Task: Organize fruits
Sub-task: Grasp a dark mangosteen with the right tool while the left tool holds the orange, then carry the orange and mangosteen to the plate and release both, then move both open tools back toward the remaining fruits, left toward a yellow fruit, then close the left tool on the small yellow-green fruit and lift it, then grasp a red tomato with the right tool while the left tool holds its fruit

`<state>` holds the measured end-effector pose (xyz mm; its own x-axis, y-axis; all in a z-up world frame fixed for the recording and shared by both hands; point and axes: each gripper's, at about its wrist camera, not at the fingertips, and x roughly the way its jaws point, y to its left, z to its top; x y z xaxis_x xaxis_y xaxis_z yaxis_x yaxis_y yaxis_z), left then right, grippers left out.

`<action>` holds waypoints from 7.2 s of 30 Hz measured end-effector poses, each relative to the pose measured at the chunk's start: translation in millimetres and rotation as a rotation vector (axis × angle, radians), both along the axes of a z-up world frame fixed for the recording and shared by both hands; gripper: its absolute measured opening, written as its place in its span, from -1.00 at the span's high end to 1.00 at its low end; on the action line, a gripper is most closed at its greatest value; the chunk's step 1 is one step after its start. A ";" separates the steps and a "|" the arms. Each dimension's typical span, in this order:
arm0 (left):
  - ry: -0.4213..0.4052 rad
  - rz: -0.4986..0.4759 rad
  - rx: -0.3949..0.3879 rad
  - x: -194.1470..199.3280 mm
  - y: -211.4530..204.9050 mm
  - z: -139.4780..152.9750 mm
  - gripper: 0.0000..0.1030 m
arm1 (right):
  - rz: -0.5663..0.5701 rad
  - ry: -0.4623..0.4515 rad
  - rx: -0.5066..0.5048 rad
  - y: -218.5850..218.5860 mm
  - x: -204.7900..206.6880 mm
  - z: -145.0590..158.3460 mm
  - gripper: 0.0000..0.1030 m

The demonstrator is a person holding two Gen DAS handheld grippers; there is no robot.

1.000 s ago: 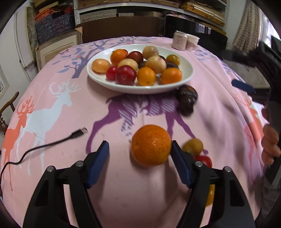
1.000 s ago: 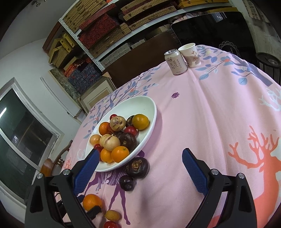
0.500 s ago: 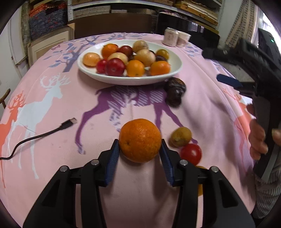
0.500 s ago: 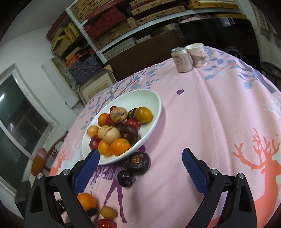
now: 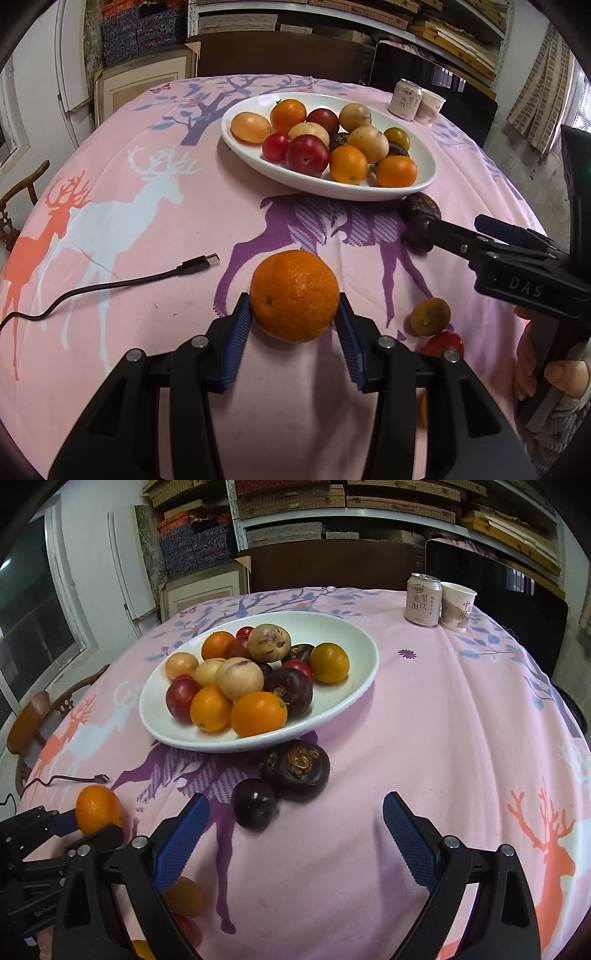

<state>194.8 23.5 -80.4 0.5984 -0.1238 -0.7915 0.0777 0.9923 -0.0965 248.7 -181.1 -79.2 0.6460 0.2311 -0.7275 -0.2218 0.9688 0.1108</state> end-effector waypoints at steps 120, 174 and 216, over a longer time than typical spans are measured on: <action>0.007 -0.010 -0.099 7.8 13.0 7.1 -0.43 | -0.138 -0.048 0.466 -90.8 -1.1 28.5 -0.63; -0.057 -0.068 -0.084 20.2 -3.2 20.9 0.47 | 0.135 0.042 0.226 -22.3 -60.6 17.3 -0.74; -0.049 -0.082 -0.100 16.8 -1.5 20.5 0.47 | 0.033 0.058 -0.077 -35.6 -50.3 -10.6 0.29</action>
<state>211.6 22.0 -59.9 0.6208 -0.2505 -0.7428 0.1650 0.9681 -0.1885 198.4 -216.7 -89.8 0.5955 0.1933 -0.7798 -0.2490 0.9672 0.0497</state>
